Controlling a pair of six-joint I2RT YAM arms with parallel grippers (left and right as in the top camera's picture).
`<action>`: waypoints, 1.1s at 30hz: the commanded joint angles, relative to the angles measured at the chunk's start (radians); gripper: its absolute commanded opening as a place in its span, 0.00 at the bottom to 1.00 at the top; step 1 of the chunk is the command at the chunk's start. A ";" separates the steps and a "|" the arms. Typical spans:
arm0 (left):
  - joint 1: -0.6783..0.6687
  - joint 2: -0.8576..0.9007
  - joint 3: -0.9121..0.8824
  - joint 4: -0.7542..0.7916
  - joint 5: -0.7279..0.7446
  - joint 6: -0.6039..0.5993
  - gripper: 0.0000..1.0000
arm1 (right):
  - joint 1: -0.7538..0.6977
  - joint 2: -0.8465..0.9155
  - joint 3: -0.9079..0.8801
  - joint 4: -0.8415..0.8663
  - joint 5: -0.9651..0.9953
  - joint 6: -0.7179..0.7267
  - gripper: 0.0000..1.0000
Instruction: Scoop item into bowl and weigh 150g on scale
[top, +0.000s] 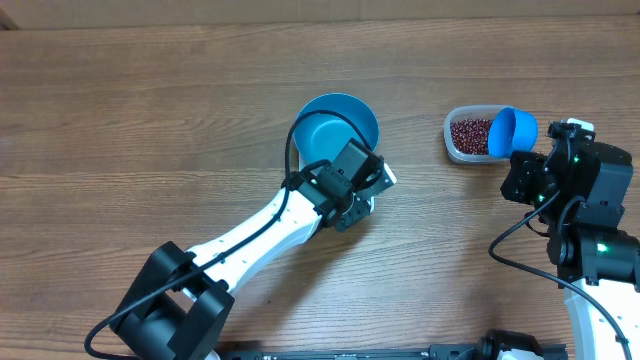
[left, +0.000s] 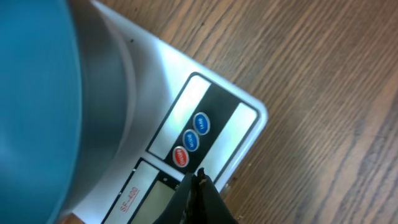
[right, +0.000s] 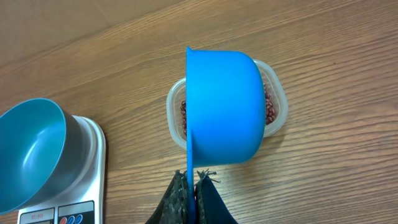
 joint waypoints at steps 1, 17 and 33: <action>0.013 0.013 -0.016 0.014 0.001 -0.011 0.04 | 0.006 -0.003 0.027 0.007 0.009 0.003 0.04; 0.013 0.013 -0.044 0.058 0.021 -0.022 0.04 | 0.006 -0.003 0.027 0.008 0.010 0.002 0.04; 0.012 0.013 -0.140 0.182 -0.083 -0.008 0.04 | 0.006 -0.003 0.027 0.008 0.010 0.002 0.04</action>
